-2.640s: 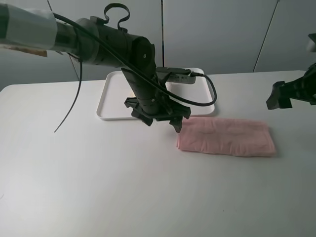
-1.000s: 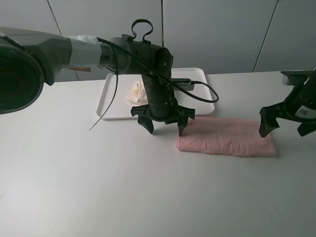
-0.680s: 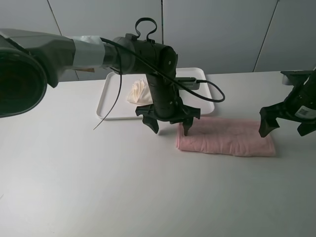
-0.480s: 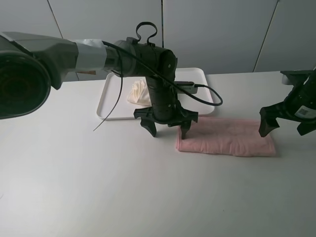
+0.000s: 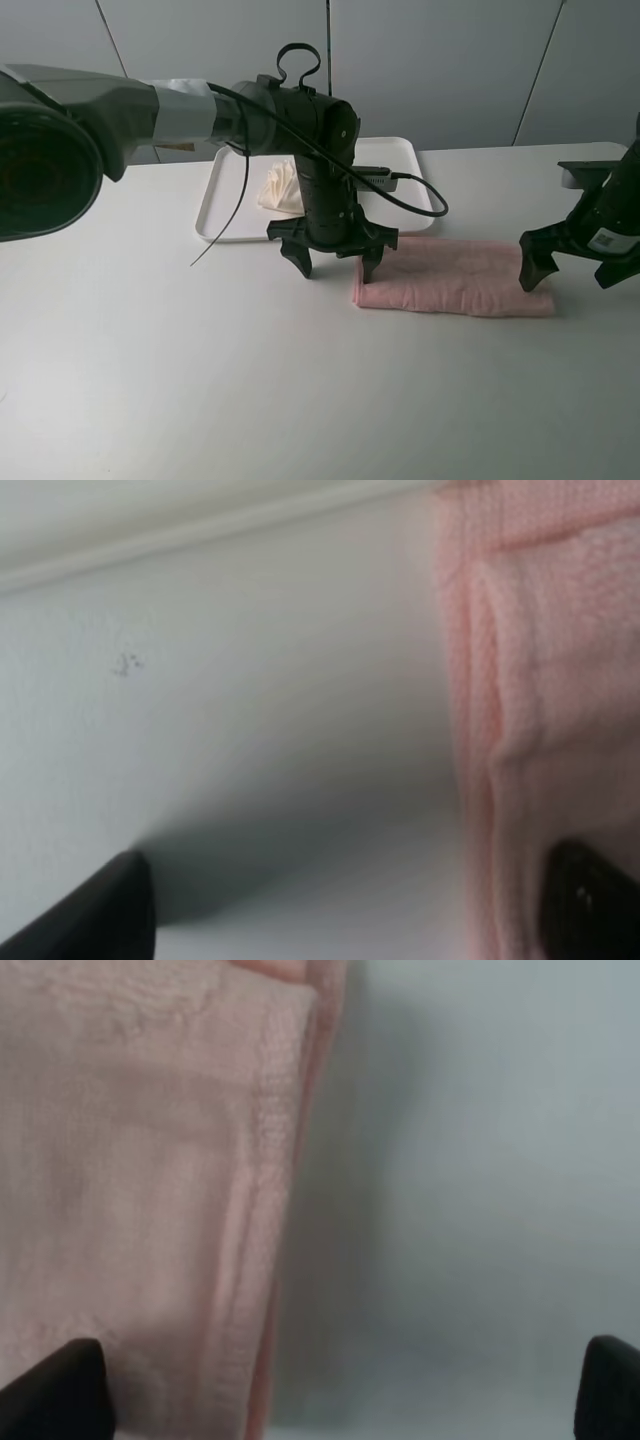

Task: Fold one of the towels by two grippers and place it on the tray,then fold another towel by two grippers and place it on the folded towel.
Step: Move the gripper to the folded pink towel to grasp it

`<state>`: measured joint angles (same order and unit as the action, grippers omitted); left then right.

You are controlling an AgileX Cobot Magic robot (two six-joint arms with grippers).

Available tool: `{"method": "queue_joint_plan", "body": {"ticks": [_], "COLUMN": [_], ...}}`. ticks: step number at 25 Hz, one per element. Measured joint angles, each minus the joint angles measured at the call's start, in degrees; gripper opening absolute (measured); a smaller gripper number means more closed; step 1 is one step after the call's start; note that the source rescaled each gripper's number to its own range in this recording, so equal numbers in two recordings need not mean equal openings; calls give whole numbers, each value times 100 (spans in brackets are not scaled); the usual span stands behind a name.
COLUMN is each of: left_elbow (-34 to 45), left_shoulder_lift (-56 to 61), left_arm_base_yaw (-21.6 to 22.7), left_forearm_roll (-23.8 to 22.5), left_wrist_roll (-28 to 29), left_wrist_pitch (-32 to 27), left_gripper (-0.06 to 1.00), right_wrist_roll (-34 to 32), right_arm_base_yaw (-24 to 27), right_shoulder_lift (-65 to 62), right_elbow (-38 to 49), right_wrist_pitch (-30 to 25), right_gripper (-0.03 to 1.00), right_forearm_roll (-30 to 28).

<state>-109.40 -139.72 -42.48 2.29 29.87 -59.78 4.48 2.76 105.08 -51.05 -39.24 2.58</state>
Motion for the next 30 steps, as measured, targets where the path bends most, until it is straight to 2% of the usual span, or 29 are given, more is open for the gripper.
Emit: {"method": "queue_joint_plan", "body": {"ticks": [11,17,27,30], "left_elbow": [-21,-31,-31,-31], "left_shoulder_lift": [0,0,0,0], "left_arm_base_yaw": [0,0,0,0], "left_forearm_roll": [-37,-40,27,27], "left_wrist_roll": [-31,-149,-277,-277], "left_wrist_pitch": [-63,-76,-65,-65], "left_gripper": [94,95,96,96], "right_wrist_roll": [-61,-20,109,174], "right_arm_base_yaw": [0,0,0,0], "right_shoulder_lift": [129,409,530,590], "right_elbow": [-4,-13,-68,-82], "right_wrist_pitch": [388,423,467,516], "right_gripper": [100,85,81,68], "right_forearm_roll": [428,656,826,826]}}
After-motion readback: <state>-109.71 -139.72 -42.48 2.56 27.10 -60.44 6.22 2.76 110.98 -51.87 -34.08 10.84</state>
